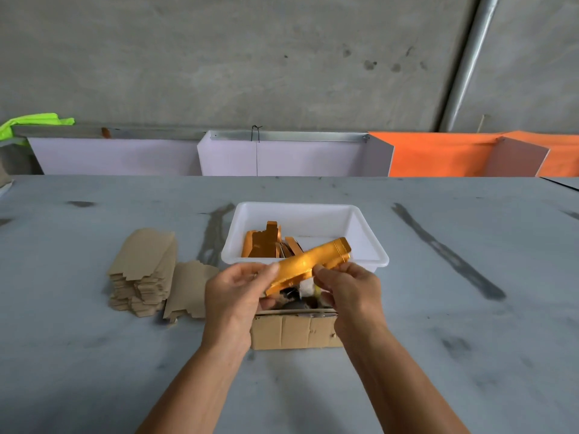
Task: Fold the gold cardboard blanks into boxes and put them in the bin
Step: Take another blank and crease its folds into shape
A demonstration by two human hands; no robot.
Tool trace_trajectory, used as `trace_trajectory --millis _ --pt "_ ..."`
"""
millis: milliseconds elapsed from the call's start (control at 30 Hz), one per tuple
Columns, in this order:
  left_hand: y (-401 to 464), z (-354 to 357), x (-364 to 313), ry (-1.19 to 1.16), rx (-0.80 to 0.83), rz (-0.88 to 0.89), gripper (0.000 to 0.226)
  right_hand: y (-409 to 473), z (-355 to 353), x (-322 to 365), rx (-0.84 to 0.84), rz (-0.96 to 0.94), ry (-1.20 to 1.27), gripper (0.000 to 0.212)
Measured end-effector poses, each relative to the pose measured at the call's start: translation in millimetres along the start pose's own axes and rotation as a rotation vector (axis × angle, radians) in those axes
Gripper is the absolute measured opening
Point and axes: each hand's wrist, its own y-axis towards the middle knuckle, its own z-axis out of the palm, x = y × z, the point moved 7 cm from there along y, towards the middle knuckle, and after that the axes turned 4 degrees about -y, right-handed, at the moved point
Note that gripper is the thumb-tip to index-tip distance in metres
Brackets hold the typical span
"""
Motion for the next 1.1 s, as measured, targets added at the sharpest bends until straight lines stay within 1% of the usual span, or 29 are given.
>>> trace_trajectory --millis 100,200,267,333,433,533,633,700,867,967,1033,1100 --pt "21 11 -14 0.11 0.027 0.047 0.017 22 14 18 0.008 -0.02 -0.017 0.03" --pt "48 18 -18 0.111 -0.049 0.037 0.017 42 34 25 0.071 0.002 -0.024 0.02" --pt "63 23 -19 0.113 -0.074 0.046 0.017 53 52 24 0.13 0.041 -0.055 0.019" --pt "75 29 -17 0.134 -0.046 0.067 0.017 67 64 22 0.142 0.064 -0.092 0.022" --pt "92 37 -15 0.171 0.017 0.08 0.019 91 71 21 0.115 0.072 -0.16 0.022" --pt "111 39 -12 0.235 0.017 0.046 0.026 111 76 17 0.11 0.122 -0.193 0.019" --pt "129 40 -7 0.274 0.004 -0.041 0.024 123 83 7 0.09 0.22 -0.178 0.016" --pt "138 42 -4 0.304 0.02 -0.076 0.026 130 88 3 0.096 0.245 -0.183 0.014" --pt "151 45 4 0.47 0.055 -0.106 0.029 141 96 -5 0.114 0.217 -0.242 0.017" --pt "156 45 8 0.523 0.071 -0.111 0.028 144 100 -10 0.116 0.198 -0.267 0.017" --pt "159 44 11 0.549 0.066 -0.107 0.028 146 102 -13 0.124 0.207 -0.278 0.014" --pt "164 44 14 0.581 0.045 -0.11 0.027 149 103 -12 0.137 0.177 -0.38 0.009"
